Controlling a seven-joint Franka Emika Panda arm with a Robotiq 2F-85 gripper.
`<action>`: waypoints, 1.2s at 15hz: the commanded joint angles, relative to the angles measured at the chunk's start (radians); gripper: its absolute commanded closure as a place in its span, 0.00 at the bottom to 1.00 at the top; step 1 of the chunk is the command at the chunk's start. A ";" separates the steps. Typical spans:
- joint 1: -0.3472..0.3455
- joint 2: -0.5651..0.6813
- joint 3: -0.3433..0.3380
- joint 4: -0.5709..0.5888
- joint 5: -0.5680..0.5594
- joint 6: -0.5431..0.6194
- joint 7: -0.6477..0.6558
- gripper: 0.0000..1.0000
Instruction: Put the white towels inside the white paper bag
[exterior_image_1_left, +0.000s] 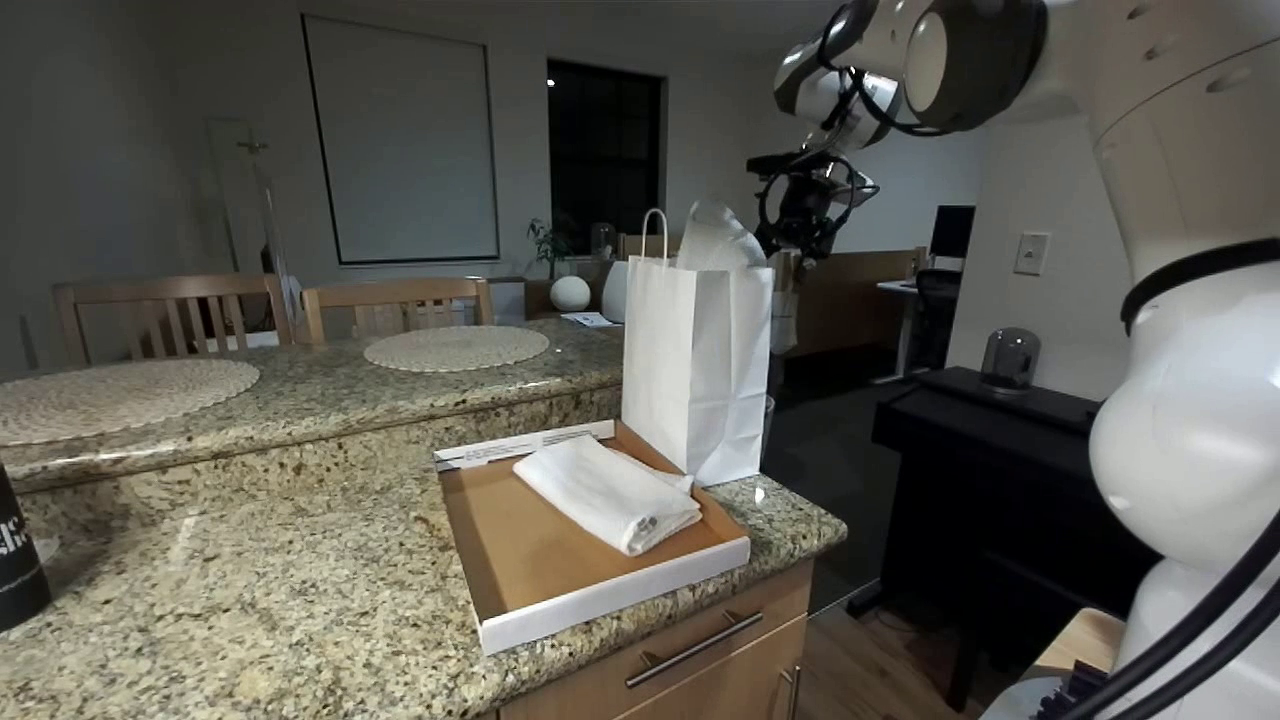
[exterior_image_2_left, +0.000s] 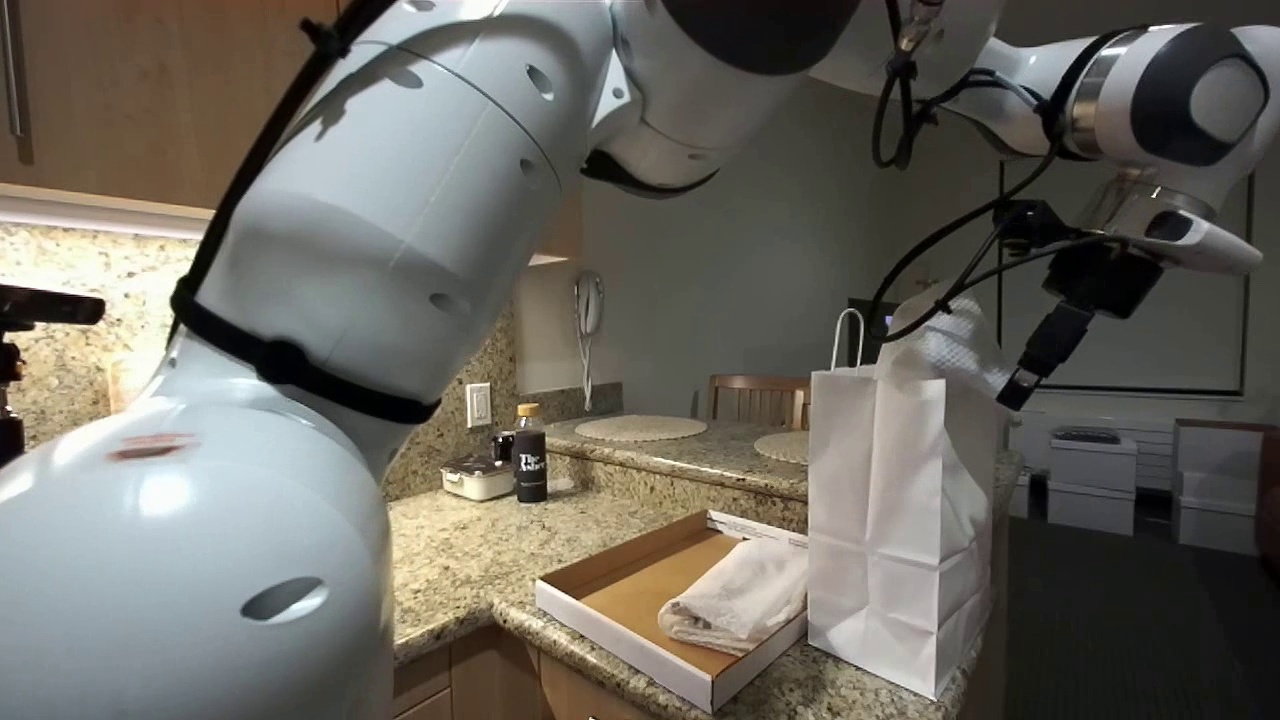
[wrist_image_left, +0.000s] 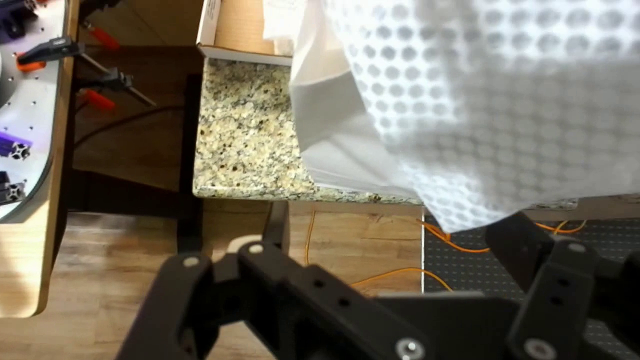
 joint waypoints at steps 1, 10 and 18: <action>-0.040 -0.035 0.021 -0.005 0.127 -0.015 -0.003 0.00; -0.062 -0.034 0.102 0.078 0.294 -0.194 -0.255 0.00; -0.032 -0.094 0.109 0.111 0.248 -0.251 -0.456 0.66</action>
